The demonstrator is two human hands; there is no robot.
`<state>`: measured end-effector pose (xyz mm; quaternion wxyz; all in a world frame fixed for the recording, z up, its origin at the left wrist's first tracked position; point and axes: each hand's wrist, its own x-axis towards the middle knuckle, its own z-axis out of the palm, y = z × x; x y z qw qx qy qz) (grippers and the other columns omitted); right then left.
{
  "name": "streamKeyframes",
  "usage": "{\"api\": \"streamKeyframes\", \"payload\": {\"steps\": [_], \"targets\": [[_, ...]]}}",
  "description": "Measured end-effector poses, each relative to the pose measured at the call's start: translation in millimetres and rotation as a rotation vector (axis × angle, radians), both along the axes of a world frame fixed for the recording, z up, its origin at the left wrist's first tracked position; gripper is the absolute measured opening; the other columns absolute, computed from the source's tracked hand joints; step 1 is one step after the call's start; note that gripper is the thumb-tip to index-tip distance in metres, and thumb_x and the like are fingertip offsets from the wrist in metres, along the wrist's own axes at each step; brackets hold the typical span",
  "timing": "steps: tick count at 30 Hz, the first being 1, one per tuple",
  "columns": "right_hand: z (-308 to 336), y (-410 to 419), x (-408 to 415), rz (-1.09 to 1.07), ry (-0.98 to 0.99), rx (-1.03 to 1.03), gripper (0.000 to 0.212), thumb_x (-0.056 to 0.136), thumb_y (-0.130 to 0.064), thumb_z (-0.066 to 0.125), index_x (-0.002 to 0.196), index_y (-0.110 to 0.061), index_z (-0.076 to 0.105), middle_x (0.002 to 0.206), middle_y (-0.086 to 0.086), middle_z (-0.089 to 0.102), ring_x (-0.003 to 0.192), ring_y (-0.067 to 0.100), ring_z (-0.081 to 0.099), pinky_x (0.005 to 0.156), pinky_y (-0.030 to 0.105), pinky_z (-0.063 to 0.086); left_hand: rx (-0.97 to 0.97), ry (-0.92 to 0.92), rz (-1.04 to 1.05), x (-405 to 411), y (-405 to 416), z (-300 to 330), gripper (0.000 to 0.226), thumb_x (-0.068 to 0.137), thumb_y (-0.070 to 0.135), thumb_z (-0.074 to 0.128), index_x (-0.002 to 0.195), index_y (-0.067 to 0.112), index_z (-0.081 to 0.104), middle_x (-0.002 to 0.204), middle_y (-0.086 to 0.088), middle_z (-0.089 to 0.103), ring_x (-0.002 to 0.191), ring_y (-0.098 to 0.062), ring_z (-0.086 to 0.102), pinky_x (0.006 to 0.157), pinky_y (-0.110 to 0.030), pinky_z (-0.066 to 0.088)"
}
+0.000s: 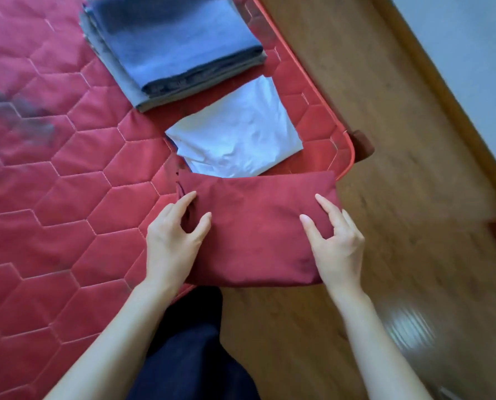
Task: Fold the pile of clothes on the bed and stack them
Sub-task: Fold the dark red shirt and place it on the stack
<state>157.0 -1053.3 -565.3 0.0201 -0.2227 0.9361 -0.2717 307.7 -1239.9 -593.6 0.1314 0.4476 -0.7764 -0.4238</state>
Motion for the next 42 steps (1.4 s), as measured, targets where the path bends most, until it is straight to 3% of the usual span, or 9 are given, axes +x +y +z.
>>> {"api": "streamKeyframes", "payload": {"steps": [4, 9, 12, 15, 20, 26, 29, 35, 42], "targets": [[3, -47, -50, 0.070, -0.006, -0.065, 0.042, 0.082, -0.022, 0.076, 0.121, -0.012, 0.067, 0.102, 0.009, 0.068, 0.090, 0.023, 0.066, 0.087, 0.018, 0.044, -0.081, 0.008, 0.060, -35, -32, 8, 0.044, 0.081, 0.019, 0.076, 0.124, 0.012, 0.064, 0.087, -0.007, 0.065, 0.083, -0.018, 0.059, 0.080, -0.008, 0.035], [1, -111, -112, 0.224, 0.054, -0.136, 0.039, 0.083, -0.020, 0.075, 0.119, -0.008, 0.067, 0.100, 0.013, 0.070, 0.084, 0.022, 0.063, 0.090, 0.000, 0.030, -0.245, 0.067, 0.238, -74, -68, 10, 0.044, 0.084, 0.014, 0.074, 0.125, 0.004, 0.062, 0.099, -0.013, 0.067, 0.089, -0.012, 0.056, 0.087, 0.001, 0.030], [-20, -140, -151, 0.321, 0.081, -0.193, 0.039, 0.085, -0.025, 0.073, 0.121, -0.010, 0.066, 0.097, 0.012, 0.069, 0.080, 0.026, 0.064, 0.088, 0.013, 0.042, -0.315, 0.081, 0.336, -90, -73, -11, 0.044, 0.087, 0.019, 0.070, 0.127, 0.003, 0.060, 0.091, -0.005, 0.059, 0.083, -0.014, 0.053, 0.086, 0.000, 0.030], [-64, -156, -182, 0.353, -0.036, -0.125, 0.041, 0.089, -0.028, 0.068, 0.128, -0.015, 0.062, 0.103, 0.015, 0.067, 0.095, 0.030, 0.065, 0.094, 0.027, 0.042, -0.281, -0.015, 0.405, -106, -67, -54, 0.048, 0.089, 0.022, 0.069, 0.132, 0.006, 0.056, 0.085, -0.007, 0.054, 0.075, -0.015, 0.048, 0.077, -0.015, 0.037], [-138, -157, -215, 0.442, -0.212, 0.070, 0.045, 0.094, -0.029, 0.061, 0.138, -0.021, 0.053, 0.102, 0.016, 0.060, 0.096, 0.034, 0.060, 0.087, 0.033, 0.040, -0.038, -0.186, 0.568, -139, -36, -123, 0.054, 0.092, 0.030, 0.063, 0.142, 0.017, 0.047, 0.099, -0.015, 0.055, 0.091, -0.032, 0.056, 0.083, -0.038, 0.041], [-125, -158, -229, 0.576, -0.085, -0.096, 0.041, 0.091, -0.024, 0.066, 0.130, -0.013, 0.060, 0.084, 0.013, 0.058, 0.069, 0.022, 0.055, 0.076, 0.024, 0.044, -0.198, -0.146, 0.674, -147, -19, -109, 0.047, 0.092, 0.024, 0.063, 0.136, 0.013, 0.054, 0.081, -0.012, 0.047, 0.070, -0.017, 0.043, 0.071, -0.019, 0.033], [-119, -159, -237, 0.628, -0.051, -0.111, 0.040, 0.091, -0.024, 0.067, 0.129, -0.013, 0.061, 0.080, 0.014, 0.057, 0.064, 0.021, 0.050, 0.070, 0.024, 0.045, -0.243, -0.153, 0.628, -153, -12, -99, 0.046, 0.093, 0.023, 0.062, 0.137, 0.013, 0.053, 0.079, -0.006, 0.038, 0.063, -0.012, 0.031, 0.065, -0.018, 0.030], [-138, -147, -245, 0.577, -0.267, 0.027, 0.046, 0.096, -0.028, 0.057, 0.140, -0.018, 0.050, 0.114, 0.013, 0.062, 0.103, 0.021, 0.056, 0.087, 0.010, 0.031, -0.145, -0.174, 0.671, -158, -13, -114, 0.048, 0.094, 0.024, 0.061, 0.141, 0.017, 0.049, 0.083, -0.007, 0.037, 0.065, -0.018, 0.037, 0.065, -0.035, 0.040], [-142, -148, -247, 0.582, -0.228, 0.038, 0.044, 0.099, -0.033, 0.051, 0.142, -0.024, 0.046, 0.112, 0.010, 0.062, 0.104, 0.029, 0.059, 0.088, 0.028, 0.040, -0.232, -0.189, 0.616, -154, -19, -117, 0.047, 0.094, 0.023, 0.062, 0.139, 0.016, 0.051, 0.083, -0.006, 0.038, 0.063, -0.015, 0.034, 0.063, -0.028, 0.034]]}}
